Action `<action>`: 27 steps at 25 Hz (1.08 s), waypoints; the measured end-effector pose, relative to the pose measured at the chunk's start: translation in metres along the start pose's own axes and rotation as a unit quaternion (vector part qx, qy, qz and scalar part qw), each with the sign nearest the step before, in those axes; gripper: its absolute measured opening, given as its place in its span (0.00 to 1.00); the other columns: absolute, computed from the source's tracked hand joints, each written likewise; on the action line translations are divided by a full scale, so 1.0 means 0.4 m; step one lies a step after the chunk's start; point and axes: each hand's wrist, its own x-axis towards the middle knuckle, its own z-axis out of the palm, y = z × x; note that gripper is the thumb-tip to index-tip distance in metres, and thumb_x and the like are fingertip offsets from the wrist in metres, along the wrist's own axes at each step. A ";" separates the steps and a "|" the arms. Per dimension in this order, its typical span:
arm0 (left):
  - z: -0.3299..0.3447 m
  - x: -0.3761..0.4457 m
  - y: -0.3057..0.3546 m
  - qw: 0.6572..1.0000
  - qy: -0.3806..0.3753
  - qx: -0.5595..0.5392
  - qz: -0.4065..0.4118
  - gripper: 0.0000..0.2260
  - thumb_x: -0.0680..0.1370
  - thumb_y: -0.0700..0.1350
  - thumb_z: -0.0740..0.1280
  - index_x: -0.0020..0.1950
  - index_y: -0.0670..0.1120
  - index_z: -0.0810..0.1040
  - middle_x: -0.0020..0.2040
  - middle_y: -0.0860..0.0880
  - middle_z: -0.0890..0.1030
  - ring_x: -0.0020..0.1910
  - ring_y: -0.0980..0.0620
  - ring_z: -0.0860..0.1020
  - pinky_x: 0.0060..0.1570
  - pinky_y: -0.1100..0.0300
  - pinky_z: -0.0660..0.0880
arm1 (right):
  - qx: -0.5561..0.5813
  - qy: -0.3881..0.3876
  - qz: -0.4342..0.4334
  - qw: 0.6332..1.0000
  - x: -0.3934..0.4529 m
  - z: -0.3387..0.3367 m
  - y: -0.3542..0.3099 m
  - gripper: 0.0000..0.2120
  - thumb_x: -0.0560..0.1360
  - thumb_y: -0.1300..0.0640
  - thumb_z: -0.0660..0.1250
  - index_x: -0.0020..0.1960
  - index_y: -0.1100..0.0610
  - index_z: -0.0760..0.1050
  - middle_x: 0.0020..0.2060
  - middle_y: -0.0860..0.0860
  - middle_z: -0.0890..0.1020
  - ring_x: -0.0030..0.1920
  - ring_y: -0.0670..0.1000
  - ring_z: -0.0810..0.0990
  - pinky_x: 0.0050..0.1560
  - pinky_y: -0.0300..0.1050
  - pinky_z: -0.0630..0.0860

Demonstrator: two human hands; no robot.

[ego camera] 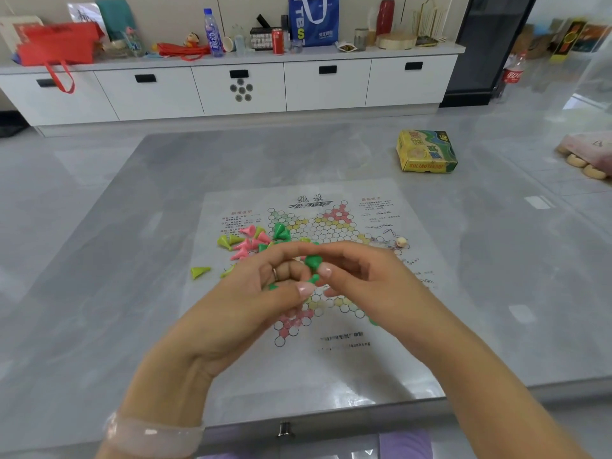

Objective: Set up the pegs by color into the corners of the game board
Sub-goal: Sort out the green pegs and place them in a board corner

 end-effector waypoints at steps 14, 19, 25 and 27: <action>0.011 0.014 -0.012 0.997 0.011 0.071 0.005 0.18 0.69 0.39 0.68 0.57 0.55 0.76 0.35 0.54 0.76 0.32 0.58 0.73 0.34 0.67 0.71 | 0.018 0.077 0.012 0.997 -0.001 -0.008 0.000 0.11 0.73 0.58 0.64 0.51 0.44 0.77 0.38 0.49 0.85 0.37 0.42 0.80 0.41 0.31 0.76; -0.007 0.015 -0.013 0.993 0.065 0.101 -0.006 0.17 0.74 0.35 0.64 0.56 0.54 0.75 0.32 0.57 0.75 0.31 0.59 0.72 0.33 0.69 0.70 | 0.047 0.184 0.000 0.982 0.000 -0.097 0.020 0.06 0.76 0.59 0.61 0.44 0.53 0.75 0.36 0.53 0.85 0.38 0.51 0.83 0.41 0.42 0.79; -0.003 0.018 -0.017 0.986 0.073 0.151 -0.020 0.15 0.74 0.38 0.65 0.55 0.56 0.75 0.33 0.58 0.76 0.32 0.61 0.73 0.34 0.72 0.71 | -0.178 0.192 -0.024 0.965 -0.005 -0.121 0.052 0.08 0.73 0.57 0.65 0.37 0.50 0.79 0.36 0.46 0.81 0.38 0.42 0.78 0.39 0.28 0.72; -0.002 0.019 -0.020 0.977 0.082 0.196 -0.025 0.12 0.75 0.40 0.66 0.52 0.57 0.76 0.35 0.58 0.76 0.35 0.63 0.74 0.36 0.73 0.72 | -0.208 0.179 -0.011 0.962 -0.007 -0.121 0.055 0.07 0.73 0.59 0.66 0.37 0.52 0.80 0.33 0.44 0.80 0.34 0.38 0.76 0.35 0.25 0.70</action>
